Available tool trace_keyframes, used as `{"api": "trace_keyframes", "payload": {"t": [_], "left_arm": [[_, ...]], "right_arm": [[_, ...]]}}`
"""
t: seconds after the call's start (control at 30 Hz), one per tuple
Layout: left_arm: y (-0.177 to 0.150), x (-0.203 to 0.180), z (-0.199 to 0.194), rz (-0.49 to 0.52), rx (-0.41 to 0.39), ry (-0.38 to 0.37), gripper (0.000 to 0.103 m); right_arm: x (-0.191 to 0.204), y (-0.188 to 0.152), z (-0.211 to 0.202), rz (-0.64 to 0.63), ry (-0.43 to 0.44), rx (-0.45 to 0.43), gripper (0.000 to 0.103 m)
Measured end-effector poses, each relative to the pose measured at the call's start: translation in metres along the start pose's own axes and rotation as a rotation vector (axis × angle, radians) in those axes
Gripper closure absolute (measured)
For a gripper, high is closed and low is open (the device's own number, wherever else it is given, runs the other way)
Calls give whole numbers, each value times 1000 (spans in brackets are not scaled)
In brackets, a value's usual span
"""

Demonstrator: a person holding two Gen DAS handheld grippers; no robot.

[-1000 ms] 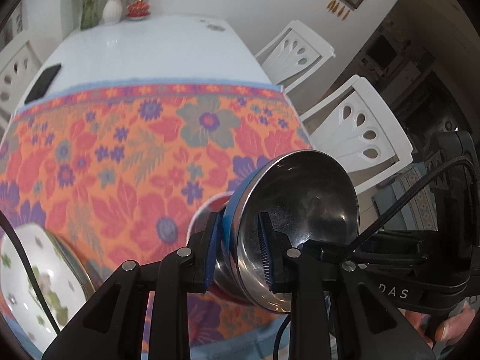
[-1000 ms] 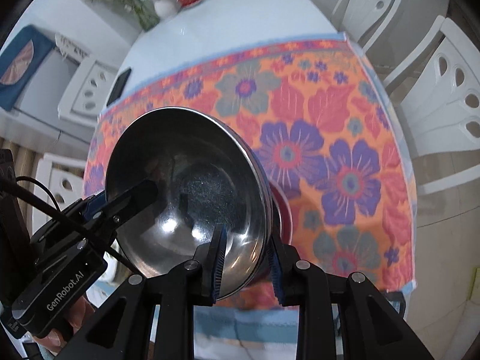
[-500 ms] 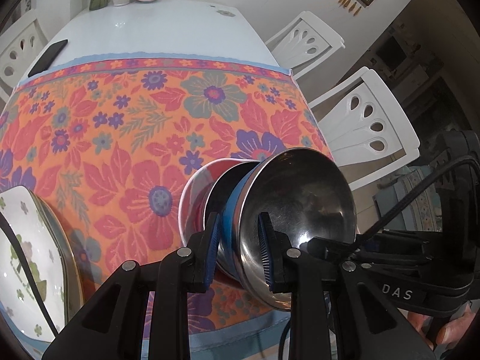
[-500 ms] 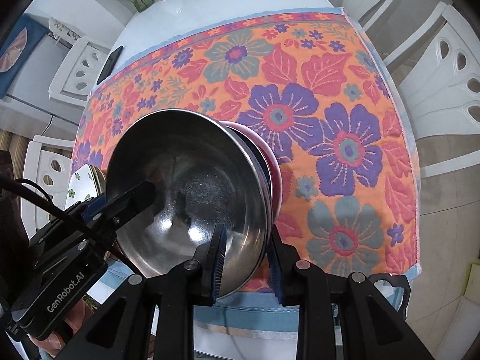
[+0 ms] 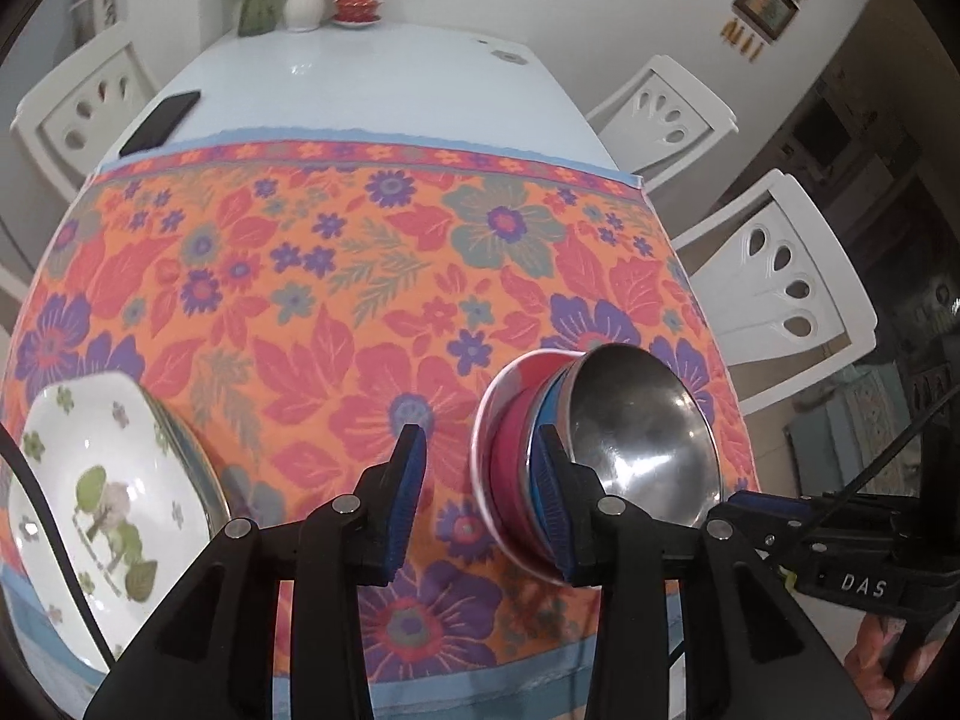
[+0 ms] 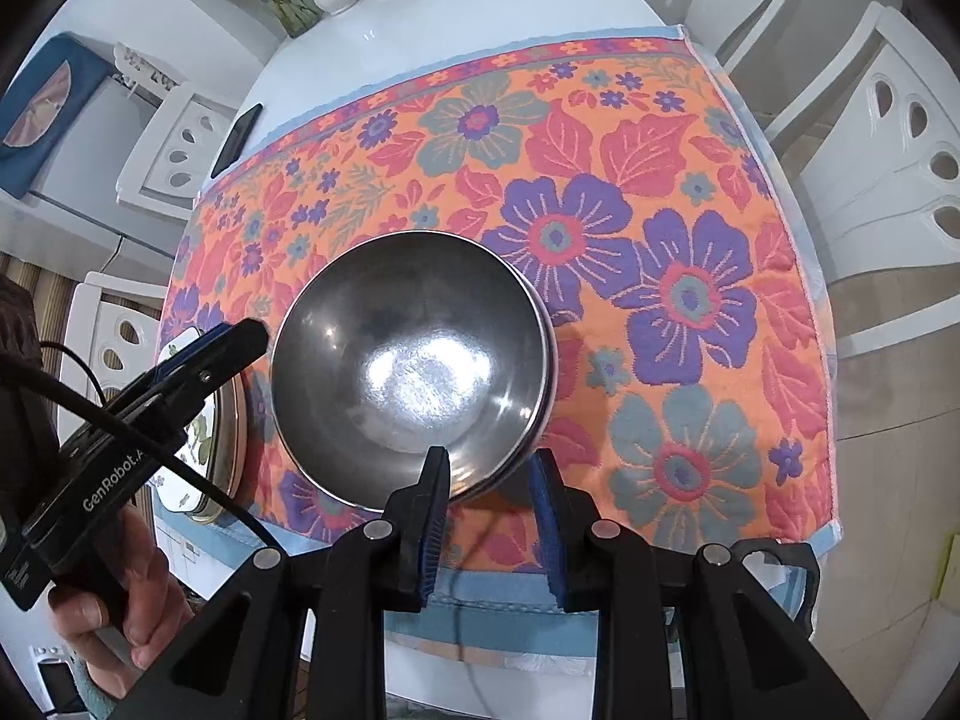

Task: Organize plates and bowls
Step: 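Grip the rim of the nested pink, red and blue bowls with both tools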

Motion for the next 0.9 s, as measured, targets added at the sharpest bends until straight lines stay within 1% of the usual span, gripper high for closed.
{"api": "trace_keyframes", "payload": {"t": [0.1, 0.27, 0.4, 0.47, 0.5, 0.57, 0.6, 0.63, 0.77, 0.9], "left_arm": [[-4, -1, -1, -14, -3, -13, 69], [-5, -13, -3, 9, -7, -29, 69], [-4, -27, -9, 34, -23, -37, 69], [-2, -33, -13, 47, -34, -33, 69], [-1, -37, -15, 59, -42, -25, 69], [2, -42, -20, 81, -57, -3, 69], [2, -44, -22, 92, -63, 8, 69], [3, -46, -24, 100, -68, 18, 69], [5, -49, -30, 113, -85, 40, 68], [6, -47, -33, 97, -95, 40, 67]], "right_arm": [[-2, -1, -1, 1, 1, 1, 76], [0, 1, -7, -9, 6, -21, 76], [1, 6, -22, -23, -1, -76, 76], [1, 11, -32, -38, -16, -120, 76], [2, 12, -37, -47, -28, -143, 75], [2, 16, -46, -63, -54, -190, 68], [2, 17, -49, -68, -60, -203, 61], [2, 18, -52, -74, -67, -219, 57], [7, 20, -56, -106, -99, -256, 56], [11, 20, -53, -122, -99, -253, 56]]}}
Point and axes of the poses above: each gripper's, at about its wrist camera, not at the fingertips, and z roughly the way its jaws point, x to its left, y to its top, the point moved 7 cm from there along z, roughly the way its jaws point, and after that the axes turned 13 degrees about -y, right-handed, at the moved point
